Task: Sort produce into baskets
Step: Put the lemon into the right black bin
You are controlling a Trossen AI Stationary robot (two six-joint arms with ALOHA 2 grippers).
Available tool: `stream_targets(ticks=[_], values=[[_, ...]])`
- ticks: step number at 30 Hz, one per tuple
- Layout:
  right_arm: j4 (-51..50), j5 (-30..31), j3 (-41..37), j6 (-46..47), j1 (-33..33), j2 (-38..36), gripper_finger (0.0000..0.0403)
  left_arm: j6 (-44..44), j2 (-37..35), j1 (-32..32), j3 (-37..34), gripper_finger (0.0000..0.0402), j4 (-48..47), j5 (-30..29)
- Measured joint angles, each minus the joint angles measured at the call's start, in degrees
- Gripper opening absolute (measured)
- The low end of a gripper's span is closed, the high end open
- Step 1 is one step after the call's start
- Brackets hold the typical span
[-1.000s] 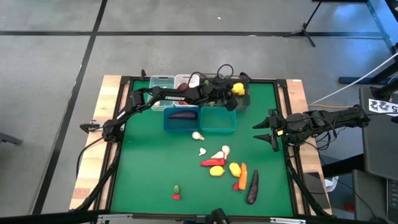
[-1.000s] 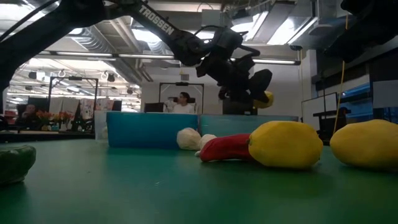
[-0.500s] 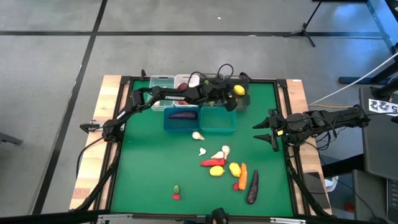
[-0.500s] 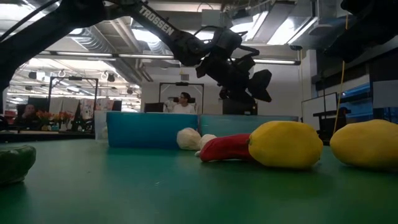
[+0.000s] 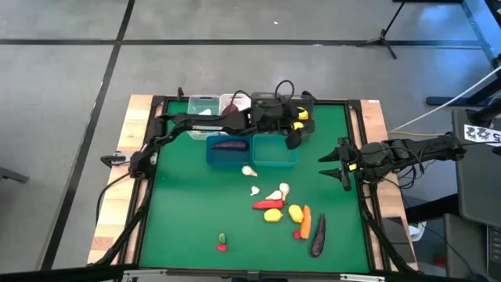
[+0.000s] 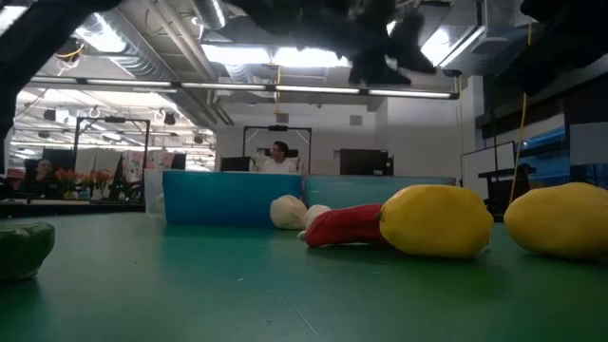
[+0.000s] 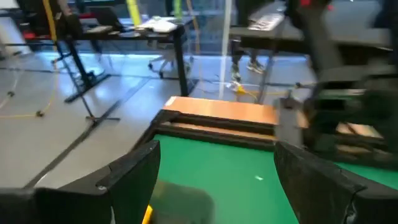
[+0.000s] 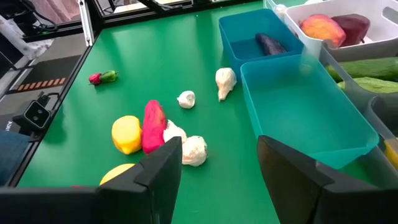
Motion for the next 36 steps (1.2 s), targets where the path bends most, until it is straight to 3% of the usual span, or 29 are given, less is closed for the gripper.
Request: stream_targets(ticks=[9, 13, 18, 22, 26, 29, 32, 36], values=[[0.5, 0.7, 0.0, 0.0, 0.0, 0.0, 0.0209, 3.7, -12.4, -8.0, 0.0, 0.031, -15.0, 0.9], [1.7, 1.8, -1.2, 0.0, 0.0, -0.2, 0.0209, 4.2, -17.5, -12.4, -0.1, 0.031, -28.4, 1.3], [4.0, 1.9, -4.0, 0.2, 0.0, 0.1, 0.0209, -0.8, -20.0, -20.4, -0.6, 0.031, -49.6, 1.5], [4.1, 1.8, -4.1, 1.6, 0.0, 0.0, 0.0209, -7.4, -20.0, -29.0, -0.6, 0.031, -56.8, -2.0], [4.5, 1.3, -4.1, 1.7, 0.0, -0.1, 0.0209, -8.3, -20.8, -37.6, -5.0, 0.031, -54.3, -13.6], [4.5, 1.3, -4.1, 2.1, 0.0, -0.1, 0.0209, -13.1, -21.2, -41.9, -9.4, 0.031, -50.4, -17.4], [4.5, 1.3, -4.1, 2.8, 0.0, -0.1, 0.0209, -15.7, -20.4, -45.3, -15.0, 0.031, -38.4, -20.0], [4.5, 1.3, -4.2, 2.4, 0.0, -0.1, 0.0209, -6.9, -19.8, -45.8, -21.6, 0.031, -21.5, -25.1]])
